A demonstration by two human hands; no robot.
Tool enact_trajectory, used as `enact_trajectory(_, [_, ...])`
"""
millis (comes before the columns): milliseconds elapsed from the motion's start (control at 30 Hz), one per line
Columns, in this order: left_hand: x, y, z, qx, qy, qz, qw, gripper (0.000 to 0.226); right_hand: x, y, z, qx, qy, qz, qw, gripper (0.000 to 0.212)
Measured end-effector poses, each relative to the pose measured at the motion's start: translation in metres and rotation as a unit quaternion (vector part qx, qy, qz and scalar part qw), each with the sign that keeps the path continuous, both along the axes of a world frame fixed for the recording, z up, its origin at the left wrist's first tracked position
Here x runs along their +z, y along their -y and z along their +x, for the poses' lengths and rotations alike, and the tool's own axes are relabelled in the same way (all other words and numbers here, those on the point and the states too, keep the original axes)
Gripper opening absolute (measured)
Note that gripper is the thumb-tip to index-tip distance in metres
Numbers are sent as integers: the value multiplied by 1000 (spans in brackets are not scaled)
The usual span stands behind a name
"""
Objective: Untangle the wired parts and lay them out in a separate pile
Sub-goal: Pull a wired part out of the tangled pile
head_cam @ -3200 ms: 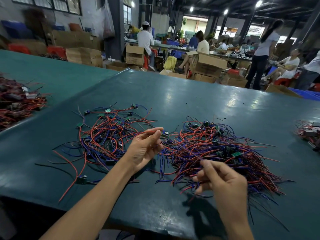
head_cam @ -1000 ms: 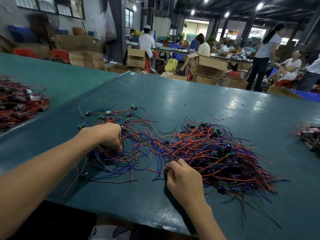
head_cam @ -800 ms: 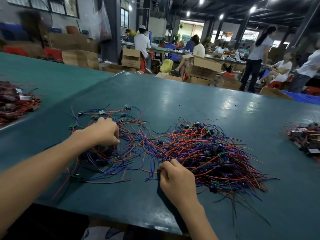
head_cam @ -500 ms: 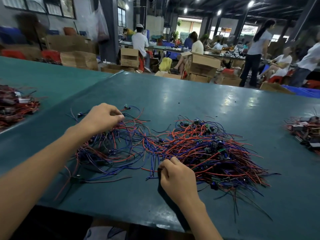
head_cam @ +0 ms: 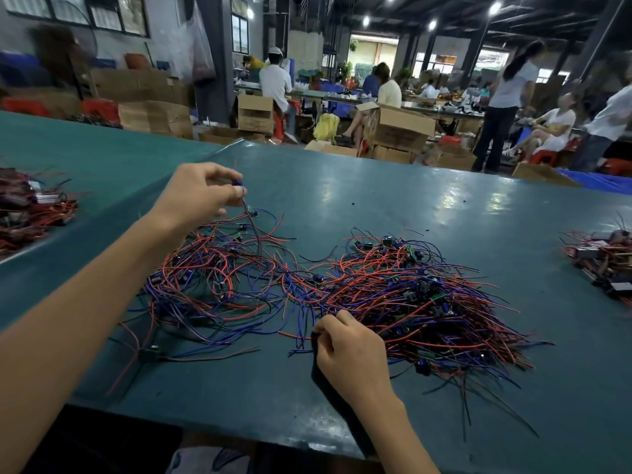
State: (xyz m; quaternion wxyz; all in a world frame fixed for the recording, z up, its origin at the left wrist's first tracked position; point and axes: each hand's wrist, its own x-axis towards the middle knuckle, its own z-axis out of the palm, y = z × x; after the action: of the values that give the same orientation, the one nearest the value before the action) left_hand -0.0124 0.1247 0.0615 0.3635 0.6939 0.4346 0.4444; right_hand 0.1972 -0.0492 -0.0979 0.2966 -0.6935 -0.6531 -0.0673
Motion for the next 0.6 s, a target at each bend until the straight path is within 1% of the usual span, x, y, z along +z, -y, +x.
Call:
enact_trajectory(33, [3,2,0,-22,31,-3,999,22,0,0,0,1,-1,2,1000,20])
enact_trajectory(100, [6,6,2,-63,69,3,996,35,-2,0,0,4,-4,8,1000,18])
enact_trajectory(167, [7,11,5,-105,109,-11,988,49,-2,0,-1,5,-5,17,1000,18])
enact_trajectory(200, [6,15,8,-123,130,-26,984,56,-2,1,-1,6,-7,30,1000,17])
enact_trajectory(267, [0,21,16,-151,166,-57,973,61,-1,2,-2,11,-21,79,997,16])
enact_trajectory(367, [-14,29,28,-180,204,-86,958,64,1,5,-2,26,-108,173,979,26])
enact_trajectory(433, [-25,34,33,-194,231,-99,948,75,7,6,-1,35,-171,221,960,26])
enact_trajectory(500, [-38,41,38,-203,243,-115,942,91,20,3,-2,35,-211,251,944,21])
enact_trajectory(533, [-44,46,41,-210,236,-119,941,99,30,1,-3,34,-231,259,937,19])
enact_trajectory(600, [-58,54,47,-229,209,-112,944,106,48,-4,-7,46,-292,243,924,23])
